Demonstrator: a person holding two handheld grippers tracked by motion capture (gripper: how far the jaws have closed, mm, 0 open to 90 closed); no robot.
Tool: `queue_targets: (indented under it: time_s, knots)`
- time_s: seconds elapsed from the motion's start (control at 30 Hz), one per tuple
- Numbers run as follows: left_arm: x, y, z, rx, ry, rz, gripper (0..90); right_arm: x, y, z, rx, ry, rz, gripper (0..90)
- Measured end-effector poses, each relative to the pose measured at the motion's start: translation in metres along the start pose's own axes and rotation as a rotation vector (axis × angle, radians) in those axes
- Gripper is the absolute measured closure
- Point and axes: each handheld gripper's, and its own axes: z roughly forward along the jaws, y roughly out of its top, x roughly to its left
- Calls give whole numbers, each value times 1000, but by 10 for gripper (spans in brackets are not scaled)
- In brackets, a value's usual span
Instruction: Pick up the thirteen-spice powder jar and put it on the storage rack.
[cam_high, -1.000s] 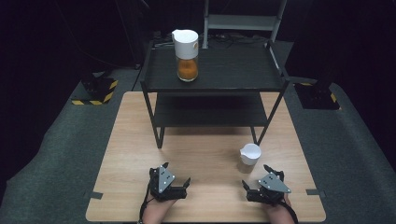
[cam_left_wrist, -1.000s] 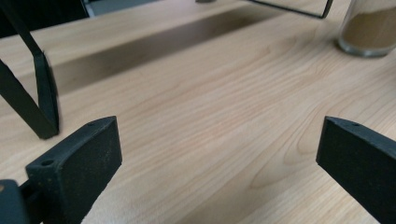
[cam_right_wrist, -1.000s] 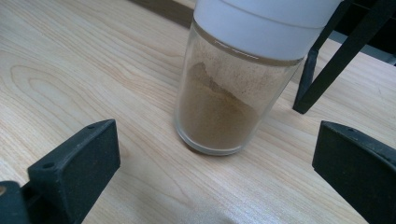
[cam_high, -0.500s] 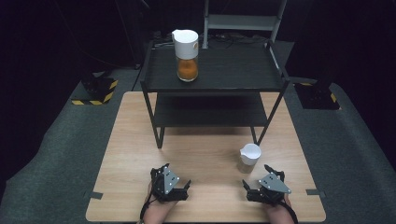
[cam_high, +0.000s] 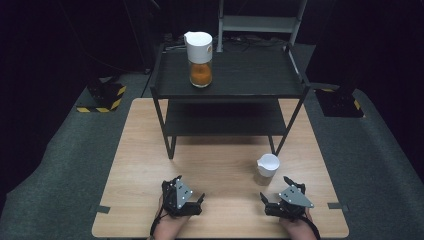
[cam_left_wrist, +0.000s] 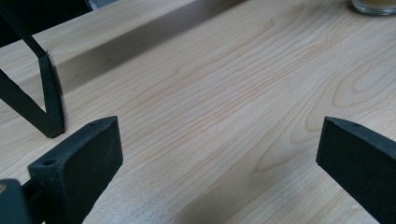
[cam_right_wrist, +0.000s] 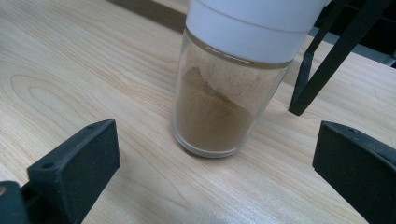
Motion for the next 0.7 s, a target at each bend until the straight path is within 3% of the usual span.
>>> queue_targets:
  time_s: [0.27, 0.7]
  knots:
    - [-1, -2, 0, -11, -1, 17, 8, 0, -1, 0, -4, 11, -21, 3]
    - [3, -3, -1, -21, -12, -5, 8, 0, -4, -2, -27, -11, 28, 2]
